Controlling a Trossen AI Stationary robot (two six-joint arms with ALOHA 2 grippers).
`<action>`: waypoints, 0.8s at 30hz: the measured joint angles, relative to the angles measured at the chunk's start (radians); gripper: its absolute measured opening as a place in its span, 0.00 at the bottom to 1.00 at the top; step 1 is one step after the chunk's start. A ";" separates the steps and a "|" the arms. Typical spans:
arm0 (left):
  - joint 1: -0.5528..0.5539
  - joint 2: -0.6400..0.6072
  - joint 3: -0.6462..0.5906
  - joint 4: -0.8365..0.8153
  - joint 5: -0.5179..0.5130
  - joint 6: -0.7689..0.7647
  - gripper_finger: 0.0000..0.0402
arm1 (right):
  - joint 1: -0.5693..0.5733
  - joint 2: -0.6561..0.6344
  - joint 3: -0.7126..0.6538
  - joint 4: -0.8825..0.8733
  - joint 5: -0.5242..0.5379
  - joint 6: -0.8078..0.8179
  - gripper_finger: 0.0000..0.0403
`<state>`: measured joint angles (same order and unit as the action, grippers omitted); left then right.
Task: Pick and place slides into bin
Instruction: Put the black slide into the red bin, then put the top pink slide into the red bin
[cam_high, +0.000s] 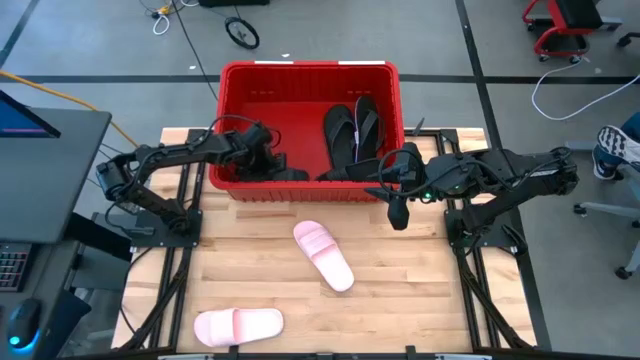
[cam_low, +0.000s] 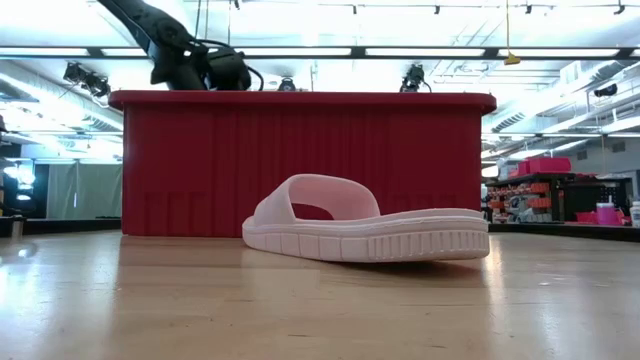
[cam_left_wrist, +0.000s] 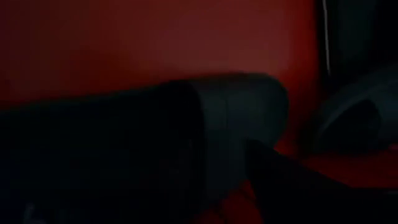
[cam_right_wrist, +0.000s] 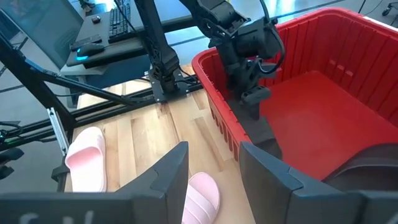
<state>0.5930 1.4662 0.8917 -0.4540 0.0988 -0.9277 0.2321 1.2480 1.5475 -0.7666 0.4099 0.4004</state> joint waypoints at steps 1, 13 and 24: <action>0.005 0.000 0.000 0.008 0.003 0.000 0.42 | 0.000 0.000 0.000 0.000 0.000 0.001 0.37; 0.077 -0.042 0.217 -0.077 0.060 0.101 0.49 | 0.000 0.000 0.000 -0.004 -0.001 0.078 0.37; -0.008 -0.042 0.729 -0.354 0.227 0.286 0.41 | 0.100 0.098 0.001 -0.204 -0.325 0.184 0.37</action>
<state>0.5845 1.4242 1.6203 -0.8081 0.3261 -0.6412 0.3323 1.3459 1.5482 -0.9704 0.0851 0.5841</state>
